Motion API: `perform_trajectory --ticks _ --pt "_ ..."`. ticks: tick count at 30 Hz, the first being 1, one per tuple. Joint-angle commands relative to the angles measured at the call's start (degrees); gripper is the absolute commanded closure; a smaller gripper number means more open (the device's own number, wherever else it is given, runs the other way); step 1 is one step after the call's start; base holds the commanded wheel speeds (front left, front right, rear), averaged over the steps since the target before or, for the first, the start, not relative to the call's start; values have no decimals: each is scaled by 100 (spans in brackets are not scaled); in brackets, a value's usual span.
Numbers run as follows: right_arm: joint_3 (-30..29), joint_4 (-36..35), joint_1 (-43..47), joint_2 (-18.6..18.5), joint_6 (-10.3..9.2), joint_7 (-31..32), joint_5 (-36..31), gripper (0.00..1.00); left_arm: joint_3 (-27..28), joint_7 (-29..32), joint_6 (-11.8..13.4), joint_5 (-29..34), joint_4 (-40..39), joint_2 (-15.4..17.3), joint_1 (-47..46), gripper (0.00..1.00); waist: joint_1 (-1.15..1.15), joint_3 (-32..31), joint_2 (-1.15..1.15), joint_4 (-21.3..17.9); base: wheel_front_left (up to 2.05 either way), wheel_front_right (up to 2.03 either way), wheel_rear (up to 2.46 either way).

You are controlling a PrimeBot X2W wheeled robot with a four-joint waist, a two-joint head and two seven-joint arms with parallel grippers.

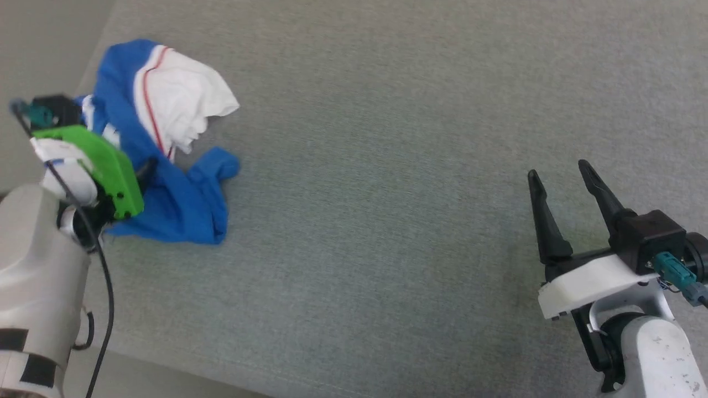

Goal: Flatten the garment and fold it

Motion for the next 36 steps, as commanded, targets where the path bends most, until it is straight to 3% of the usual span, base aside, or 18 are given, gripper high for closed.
perform_trajectory --ticks 1,4,5,6,7,11,17,27,36 --pt "34 33 -108 -1 -9 -59 27 0 -29 165 -21 -171 163 46 156 0 -1 144 69 -173 0 0 0" --pt "66 65 -115 -1 -9 -78 56 0 -57 269 -21 -372 454 92 273 0 -1 131 69 -207 0 0 0" --pt "60 78 -111 -1 -9 -86 61 0 -75 326 -21 -434 522 65 305 16 -1 115 69 -207 0 0 0" --pt "52 96 -99 -1 -9 -89 63 0 -90 405 -21 -521 588 34 334 70 -1 96 69 -202 0 0 0" --pt "46 109 -90 -1 -9 -90 61 0 -76 431 -21 -599 626 11 343 100 -1 82 69 -195 0 0 0" --pt "63 168 -49 -1 -9 -91 79 0 -155 390 -21 -737 671 -15 353 100 -1 -44 69 -162 0 0 0" --pt "119 253 29 -1 -9 -141 149 0 -293 -205 -22 -678 614 189 239 100 -1 -356 69 -109 0 0 0" --pt "57 540 430 -1 -9 -359 491 0 -653 -1964 -21 5 378 548 -294 100 -1 -1284 69 38 0 0 0" --pt "62 574 548 -1 -9 -445 609 0 -922 -3551 41 624 38 452 -895 100 -1 -1783 69 -77 0 0 0"
